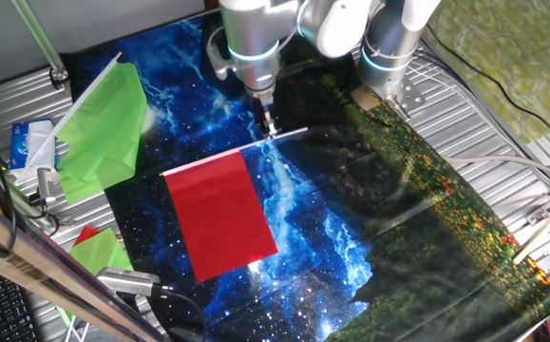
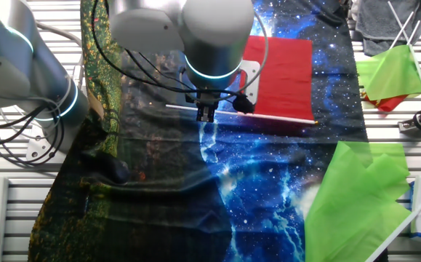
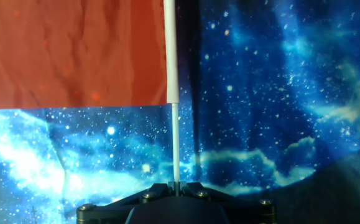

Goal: Wave the flag

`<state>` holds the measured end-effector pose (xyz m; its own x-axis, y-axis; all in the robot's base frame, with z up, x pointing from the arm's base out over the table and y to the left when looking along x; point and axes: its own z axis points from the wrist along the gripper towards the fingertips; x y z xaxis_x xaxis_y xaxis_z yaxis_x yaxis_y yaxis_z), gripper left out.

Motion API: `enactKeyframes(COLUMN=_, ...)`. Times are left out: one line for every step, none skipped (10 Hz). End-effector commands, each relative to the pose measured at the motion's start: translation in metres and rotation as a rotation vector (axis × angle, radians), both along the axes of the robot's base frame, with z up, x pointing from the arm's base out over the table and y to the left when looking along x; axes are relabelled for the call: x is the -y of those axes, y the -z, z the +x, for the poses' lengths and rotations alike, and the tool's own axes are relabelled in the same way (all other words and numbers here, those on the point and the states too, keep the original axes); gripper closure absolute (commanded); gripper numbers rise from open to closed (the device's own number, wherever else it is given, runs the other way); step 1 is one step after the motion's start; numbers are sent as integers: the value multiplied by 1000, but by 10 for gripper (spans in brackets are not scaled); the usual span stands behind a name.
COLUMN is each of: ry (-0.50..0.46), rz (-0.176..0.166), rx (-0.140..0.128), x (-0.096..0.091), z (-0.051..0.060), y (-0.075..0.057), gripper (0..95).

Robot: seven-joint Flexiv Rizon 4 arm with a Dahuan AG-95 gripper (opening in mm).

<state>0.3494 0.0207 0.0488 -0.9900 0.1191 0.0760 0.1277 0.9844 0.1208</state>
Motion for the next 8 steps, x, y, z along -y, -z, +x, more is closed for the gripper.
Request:
enactKeyframes(ry=-2, rz=7, rx=-17, x=3, z=2, y=-23, gripper=950)
enactKeyframes(ry=-12, rz=7, rx=-21, x=5, z=3, y=-34, gripper=950)
enactKeyframes(ry=-24, rz=6, rx=-24, x=6, z=3, y=-49, gripper=950)
enactKeyframes(ry=-33, rz=2, rx=-31, x=7, z=4, y=-67, gripper=950)
enactKeyframes(ry=-37, rz=1, rx=-33, x=6, z=4, y=-75, gripper=950)
enactKeyframes(ry=-42, rz=0, rx=-33, x=6, z=3, y=-86, gripper=950)
enactKeyframes(ry=-59, rz=0, rx=-19, x=8, z=1, y=-87, gripper=950)
enactKeyframes(ry=-62, rz=-4, rx=-19, x=10, z=0, y=-88, gripper=950)
